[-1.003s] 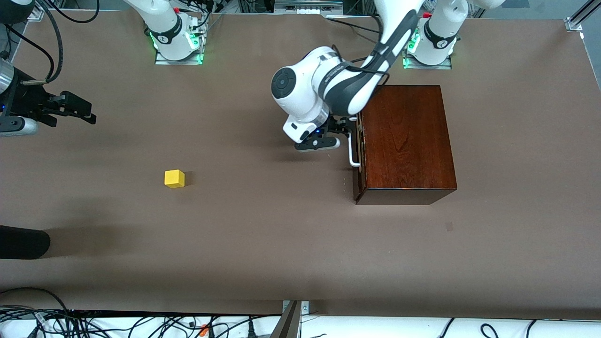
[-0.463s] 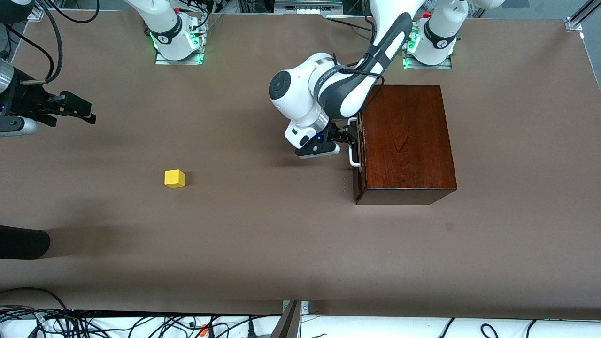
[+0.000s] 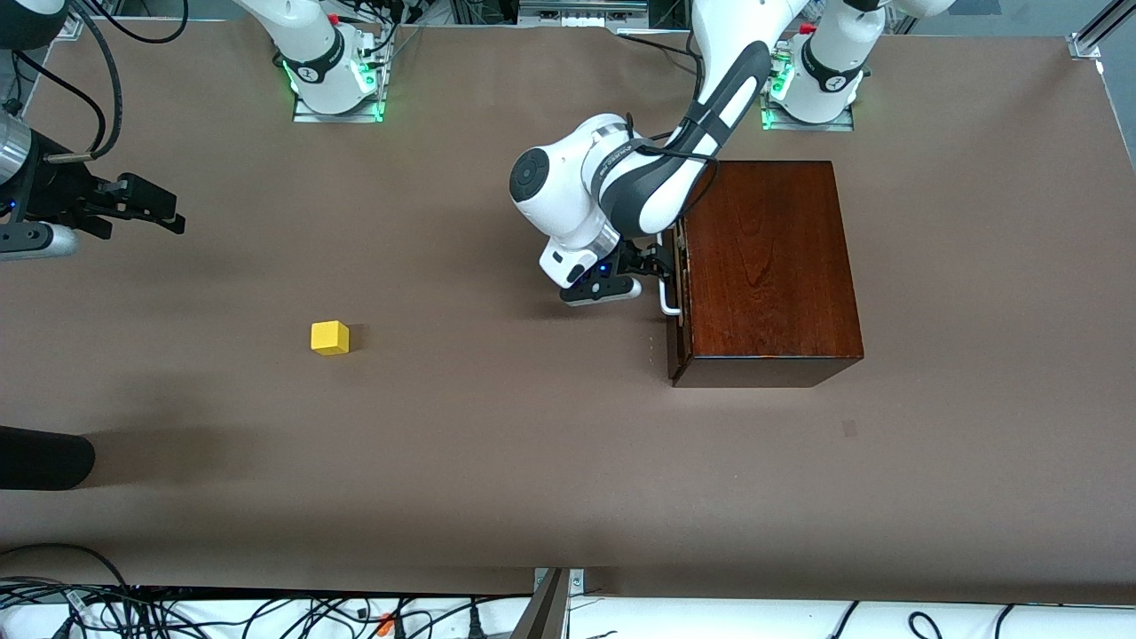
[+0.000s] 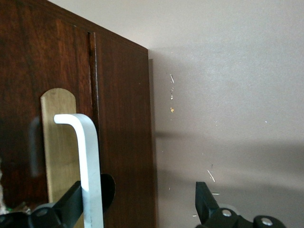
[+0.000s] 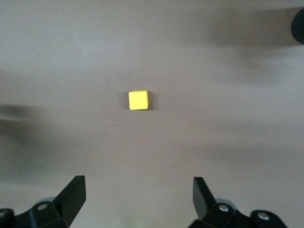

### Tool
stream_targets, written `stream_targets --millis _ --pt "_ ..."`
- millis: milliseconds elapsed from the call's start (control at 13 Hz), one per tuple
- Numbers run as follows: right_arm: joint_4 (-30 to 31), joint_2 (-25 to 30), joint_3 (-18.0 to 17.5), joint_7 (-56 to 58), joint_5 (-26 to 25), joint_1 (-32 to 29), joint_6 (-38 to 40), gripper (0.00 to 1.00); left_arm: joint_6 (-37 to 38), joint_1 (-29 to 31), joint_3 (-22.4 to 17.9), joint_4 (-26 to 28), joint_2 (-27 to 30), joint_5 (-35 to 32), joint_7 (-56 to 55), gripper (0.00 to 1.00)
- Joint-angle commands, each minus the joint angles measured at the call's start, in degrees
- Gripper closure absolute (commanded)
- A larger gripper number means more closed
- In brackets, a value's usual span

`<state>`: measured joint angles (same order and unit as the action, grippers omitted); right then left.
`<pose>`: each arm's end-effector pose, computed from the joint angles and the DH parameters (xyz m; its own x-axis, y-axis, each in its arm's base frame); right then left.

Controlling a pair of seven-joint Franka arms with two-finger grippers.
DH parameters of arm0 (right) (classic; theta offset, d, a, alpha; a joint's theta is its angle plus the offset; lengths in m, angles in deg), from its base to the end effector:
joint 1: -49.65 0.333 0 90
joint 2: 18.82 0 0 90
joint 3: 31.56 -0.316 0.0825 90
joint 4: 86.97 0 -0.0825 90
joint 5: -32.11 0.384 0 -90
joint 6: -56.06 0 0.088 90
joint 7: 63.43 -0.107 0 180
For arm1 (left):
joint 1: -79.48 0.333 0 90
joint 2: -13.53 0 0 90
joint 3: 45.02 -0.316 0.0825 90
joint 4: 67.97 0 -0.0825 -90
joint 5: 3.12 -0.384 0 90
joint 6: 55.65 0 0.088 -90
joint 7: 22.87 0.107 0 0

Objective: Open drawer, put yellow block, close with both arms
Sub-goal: 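Close the left gripper on the white drawer handle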

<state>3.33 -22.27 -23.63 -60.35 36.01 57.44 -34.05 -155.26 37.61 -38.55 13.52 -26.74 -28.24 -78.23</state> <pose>0.5709 0.0081 0.5888 0.9969 0.0508 -0.0596 0.0470 -0.9969 -0.0629 0.4919 -0.4751 0.2633 0.9992 -0.0295 0.0257 -0.0135 -0.8764 -0.4813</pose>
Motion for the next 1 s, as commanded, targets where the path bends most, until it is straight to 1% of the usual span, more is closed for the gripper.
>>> stream_targets --millis 0,77,232,386,540,695,926 --pt "0.1 0.5 0.3 1.3 1.4 -0.7 -0.2 0.00 -3.8 -0.5 0.0 -0.8 -1.3 -0.4 -2.5 0.00" --pt "0.0 0.5 0.2 1.3 1.4 -0.6 -0.7 0.00 -5.4 -0.6 0.0 -0.8 -1.4 0.6 -3.3 0.00" --pt "-0.5 0.4 0.0 1.2 1.3 -0.4 -0.7 0.00 -8.7 -0.4 0.0 -0.9 -1.4 7.4 -3.4 0.00" --pt "-0.5 0.2 0.1 1.3 1.4 -0.6 -0.8 0.00 -9.5 -0.5 0.0 -1.3 -1.9 10.2 -3.5 0.00" --pt "-0.5 -0.1 0.1 1.3 1.4 -0.6 -0.8 0.00 -11.0 -0.5 0.0 -1.9 -2.0 15.8 -3.5 0.00" --pt "-1.0 -0.2 0.1 1.3 1.5 -0.6 -0.8 0.00 -13.9 -0.7 0.0 -1.9 -2.7 18.1 -3.6 0.00" --pt "-1.1 -0.2 0.1 1.3 1.5 -0.6 -0.8 0.00 -15.5 -0.7 0.1 -2.8 -3.0 19.8 -3.6 0.00"
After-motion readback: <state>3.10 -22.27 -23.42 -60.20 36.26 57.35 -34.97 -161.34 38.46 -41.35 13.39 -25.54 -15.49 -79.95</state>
